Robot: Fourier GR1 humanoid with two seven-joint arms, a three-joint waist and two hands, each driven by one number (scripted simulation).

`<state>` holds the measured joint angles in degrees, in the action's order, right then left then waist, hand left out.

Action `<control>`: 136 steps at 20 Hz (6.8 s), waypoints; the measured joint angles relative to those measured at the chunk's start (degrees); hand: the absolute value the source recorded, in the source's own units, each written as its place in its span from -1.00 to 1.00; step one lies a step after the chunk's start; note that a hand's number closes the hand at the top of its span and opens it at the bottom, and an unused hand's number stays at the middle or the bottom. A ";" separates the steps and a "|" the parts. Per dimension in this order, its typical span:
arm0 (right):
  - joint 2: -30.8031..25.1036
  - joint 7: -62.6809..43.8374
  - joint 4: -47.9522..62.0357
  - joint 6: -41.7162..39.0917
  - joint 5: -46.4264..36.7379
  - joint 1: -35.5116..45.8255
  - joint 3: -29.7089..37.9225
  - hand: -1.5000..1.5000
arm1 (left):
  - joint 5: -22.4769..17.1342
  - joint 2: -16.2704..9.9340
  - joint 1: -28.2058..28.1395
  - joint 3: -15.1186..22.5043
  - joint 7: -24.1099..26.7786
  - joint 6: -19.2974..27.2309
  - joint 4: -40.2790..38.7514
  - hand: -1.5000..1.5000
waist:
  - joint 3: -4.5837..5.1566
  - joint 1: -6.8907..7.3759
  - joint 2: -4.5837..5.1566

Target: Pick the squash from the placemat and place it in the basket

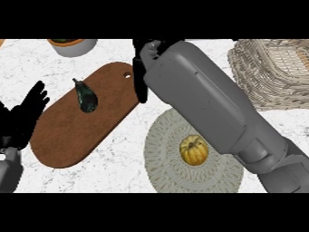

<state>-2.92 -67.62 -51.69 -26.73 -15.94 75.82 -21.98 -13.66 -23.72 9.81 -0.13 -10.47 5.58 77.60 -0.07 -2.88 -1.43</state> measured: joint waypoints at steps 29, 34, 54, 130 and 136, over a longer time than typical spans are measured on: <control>-6.23 3.67 -32.14 6.10 -19.07 -46.88 -7.82 -1.00 | 2.21 1.57 0.66 -1.10 -0.04 -1.83 1.23 0.00 | 0.10 2.35 1.24; -5.46 3.06 -37.91 4.85 -20.22 -50.95 -7.71 -1.00 | 2.72 2.29 1.67 -1.35 0.14 -2.23 0.23 0.00 | 0.11 2.34 1.23; -1.00 5.29 -39.70 0.45 -28.45 -58.11 -7.60 -1.00 | 3.87 3.26 0.83 -2.88 -1.41 -4.19 2.14 0.00 | 0.10 2.84 1.34; -29.03 40.49 -53.88 8.61 -0.59 -44.68 41.79 1.00 | 7.75 6.27 2.22 -6.25 -1.11 -6.71 0.92 0.00 | 0.07 3.13 1.51; -29.98 54.26 -38.91 12.36 -3.22 -44.42 43.46 1.00 | 8.42 7.05 2.39 -5.92 -2.37 -6.52 1.92 0.00 | 0.04 3.41 1.58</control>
<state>-32.90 -13.36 -90.60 -14.37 -19.16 31.41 21.48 -5.24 -16.67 12.20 -6.05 -12.84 -0.94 79.52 -0.03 0.52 0.15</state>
